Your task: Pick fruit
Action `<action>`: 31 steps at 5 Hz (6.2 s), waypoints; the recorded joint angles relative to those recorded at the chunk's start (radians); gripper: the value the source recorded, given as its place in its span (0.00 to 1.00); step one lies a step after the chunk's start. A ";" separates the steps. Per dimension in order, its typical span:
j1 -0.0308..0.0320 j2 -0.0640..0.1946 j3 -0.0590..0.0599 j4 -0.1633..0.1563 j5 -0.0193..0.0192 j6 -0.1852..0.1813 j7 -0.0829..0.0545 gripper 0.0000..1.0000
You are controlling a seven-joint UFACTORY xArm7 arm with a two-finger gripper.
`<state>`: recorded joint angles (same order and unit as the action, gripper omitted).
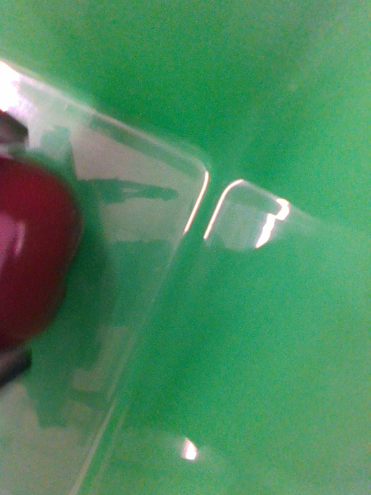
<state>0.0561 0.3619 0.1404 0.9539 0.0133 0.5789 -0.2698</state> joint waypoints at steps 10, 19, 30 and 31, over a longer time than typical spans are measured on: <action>-0.0028 -0.035 0.002 0.057 0.0042 0.092 0.001 1.00; -0.0073 -0.093 0.005 0.149 0.0110 0.241 0.002 1.00; -0.0156 -0.199 0.011 0.320 0.0236 0.518 0.004 1.00; -0.0156 -0.199 0.011 0.320 0.0236 0.518 0.004 1.00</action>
<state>0.0405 0.1626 0.1510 1.2741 0.0369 1.0969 -0.2663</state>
